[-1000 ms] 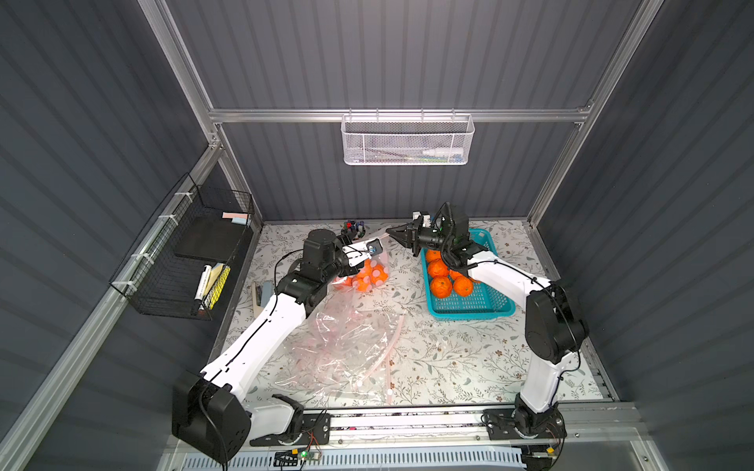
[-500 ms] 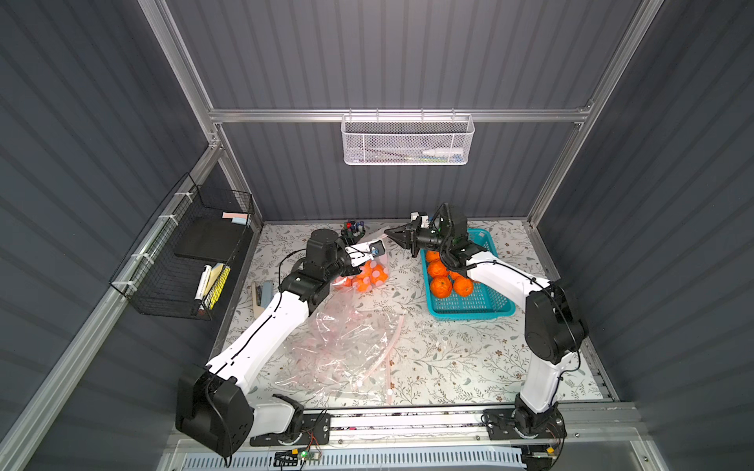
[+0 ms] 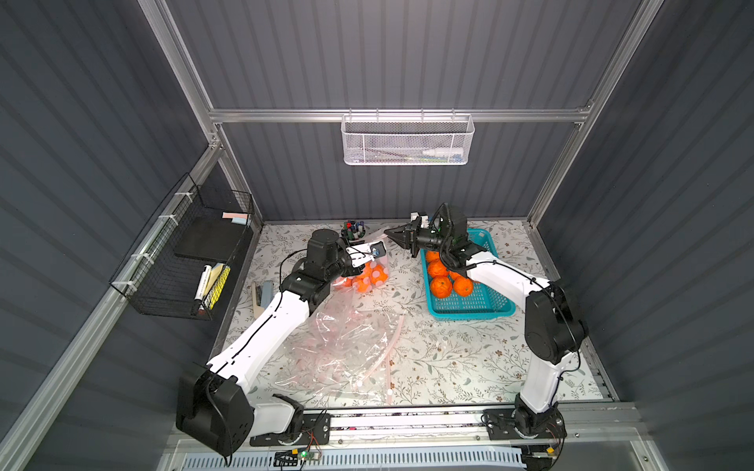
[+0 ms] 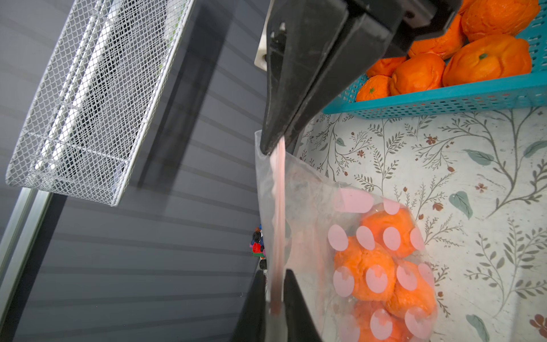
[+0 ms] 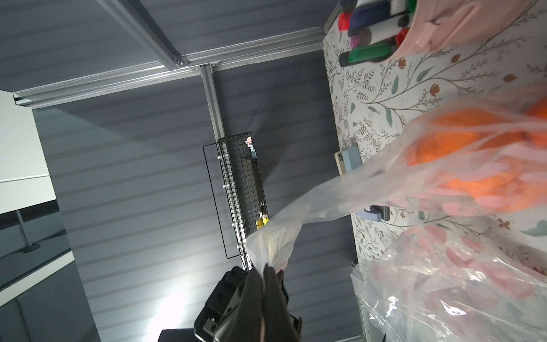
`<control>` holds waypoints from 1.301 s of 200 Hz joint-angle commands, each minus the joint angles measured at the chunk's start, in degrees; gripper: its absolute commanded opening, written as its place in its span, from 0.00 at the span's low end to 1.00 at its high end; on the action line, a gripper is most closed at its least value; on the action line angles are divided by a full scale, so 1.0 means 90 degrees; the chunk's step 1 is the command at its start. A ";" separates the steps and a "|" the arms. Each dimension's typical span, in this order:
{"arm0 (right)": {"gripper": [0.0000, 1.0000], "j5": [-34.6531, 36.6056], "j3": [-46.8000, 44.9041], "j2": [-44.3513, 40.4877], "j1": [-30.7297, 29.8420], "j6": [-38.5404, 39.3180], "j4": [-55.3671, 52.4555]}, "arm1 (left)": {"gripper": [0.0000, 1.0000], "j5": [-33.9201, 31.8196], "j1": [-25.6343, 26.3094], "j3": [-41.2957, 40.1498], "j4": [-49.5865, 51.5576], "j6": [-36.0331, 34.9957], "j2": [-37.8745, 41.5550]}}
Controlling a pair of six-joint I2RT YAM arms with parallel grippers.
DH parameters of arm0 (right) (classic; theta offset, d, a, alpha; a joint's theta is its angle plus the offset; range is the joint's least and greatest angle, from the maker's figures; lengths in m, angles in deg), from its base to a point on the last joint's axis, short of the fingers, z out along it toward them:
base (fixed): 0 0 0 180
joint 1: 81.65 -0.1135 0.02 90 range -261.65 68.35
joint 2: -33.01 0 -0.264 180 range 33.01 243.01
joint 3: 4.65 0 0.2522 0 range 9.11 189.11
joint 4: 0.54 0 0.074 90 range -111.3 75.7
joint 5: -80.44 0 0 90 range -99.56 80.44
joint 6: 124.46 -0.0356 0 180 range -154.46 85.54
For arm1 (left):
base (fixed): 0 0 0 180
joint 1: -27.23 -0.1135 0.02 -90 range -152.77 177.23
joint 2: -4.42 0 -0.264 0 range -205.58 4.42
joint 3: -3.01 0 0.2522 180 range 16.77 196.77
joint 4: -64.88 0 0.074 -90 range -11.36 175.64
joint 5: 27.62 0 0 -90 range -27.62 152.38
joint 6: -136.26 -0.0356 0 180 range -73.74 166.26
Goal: Open the zip-top bag and take out the orange
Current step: Unzip the zipper on the zipper food storage bag.
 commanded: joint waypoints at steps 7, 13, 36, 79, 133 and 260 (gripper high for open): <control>0.02 -0.0032 0.0250 -0.0013 0.0056 -0.0242 0.0214 | 0.11 -0.0162 0.0036 0.0008 0.0351 0.0266 0.0179; 0.02 -0.0032 0.0261 -0.0015 0.0087 -0.0247 0.0213 | 0.11 -0.0195 0.0037 0.0034 0.0412 0.0306 0.0204; 0.01 -0.0027 0.0262 -0.0006 0.0204 -0.0324 0.0299 | 0.13 -0.0238 0.0035 0.0092 0.0730 0.0483 0.0291; 0.00 -0.0032 0.0339 -0.0013 0.0482 -0.0364 0.0321 | 0.13 -0.0548 0.0031 -0.0024 0.1146 0.0860 0.0553; 0.00 -0.0062 0.0272 0.0033 0.0764 -0.0465 0.0468 | 0.15 -0.0742 0.0034 -0.0095 0.1402 0.1344 0.1024; 0.00 -0.0198 0.0187 0.0007 0.0842 -0.0496 0.0574 | 0.16 -0.0581 0.0033 -0.0002 0.1886 0.1837 0.1234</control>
